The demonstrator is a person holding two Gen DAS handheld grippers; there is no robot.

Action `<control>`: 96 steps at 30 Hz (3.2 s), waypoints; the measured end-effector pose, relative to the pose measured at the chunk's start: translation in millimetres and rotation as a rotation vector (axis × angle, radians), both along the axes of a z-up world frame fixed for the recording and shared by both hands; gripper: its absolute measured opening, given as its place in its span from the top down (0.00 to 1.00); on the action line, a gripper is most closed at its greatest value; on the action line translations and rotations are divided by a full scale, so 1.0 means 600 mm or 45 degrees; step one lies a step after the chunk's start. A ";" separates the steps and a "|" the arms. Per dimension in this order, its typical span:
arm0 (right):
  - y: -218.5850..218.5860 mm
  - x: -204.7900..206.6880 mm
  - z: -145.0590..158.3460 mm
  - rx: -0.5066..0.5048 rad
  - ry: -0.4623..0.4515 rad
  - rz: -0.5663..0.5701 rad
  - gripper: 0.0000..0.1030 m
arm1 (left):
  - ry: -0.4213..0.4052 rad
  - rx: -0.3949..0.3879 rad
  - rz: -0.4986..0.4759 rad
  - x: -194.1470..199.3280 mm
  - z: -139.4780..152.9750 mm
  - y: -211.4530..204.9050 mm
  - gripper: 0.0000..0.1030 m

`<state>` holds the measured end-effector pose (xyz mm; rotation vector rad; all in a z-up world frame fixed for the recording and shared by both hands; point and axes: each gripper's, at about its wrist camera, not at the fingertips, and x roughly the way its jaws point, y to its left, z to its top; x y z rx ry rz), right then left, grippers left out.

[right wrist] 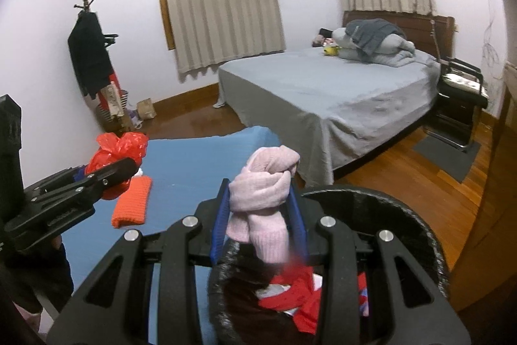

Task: Collect trash
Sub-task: 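Carry the red bag and pink sock over the bin and open both tools, then move both tools back toward the orange net and white tissue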

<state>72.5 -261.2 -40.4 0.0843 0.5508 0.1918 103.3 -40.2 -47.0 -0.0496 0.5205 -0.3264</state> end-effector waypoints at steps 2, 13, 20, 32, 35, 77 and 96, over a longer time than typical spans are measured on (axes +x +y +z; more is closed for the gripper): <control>-0.013 -0.004 -0.001 -0.002 -0.001 -0.021 0.68 | -0.003 0.001 -0.025 0.000 0.000 -0.015 0.62; -0.078 -0.030 -0.006 -0.010 -0.013 -0.123 0.68 | -0.021 0.022 -0.139 -0.002 0.004 -0.085 0.62; -0.110 -0.044 -0.016 -0.025 0.005 -0.179 0.68 | 0.004 0.026 -0.218 0.003 -0.009 -0.124 0.62; -0.155 -0.059 -0.036 -0.036 0.039 -0.268 0.68 | 0.044 0.042 -0.304 0.012 -0.029 -0.179 0.61; -0.164 -0.057 -0.047 -0.037 0.064 -0.281 0.68 | 0.061 0.051 -0.319 0.016 -0.038 -0.194 0.61; -0.058 0.003 -0.059 -0.049 0.089 -0.174 0.05 | 0.100 0.054 0.119 0.026 -0.050 0.042 0.07; 0.250 0.117 -0.063 -0.060 0.058 0.218 0.05 | 0.113 0.095 0.566 0.010 -0.084 0.338 0.07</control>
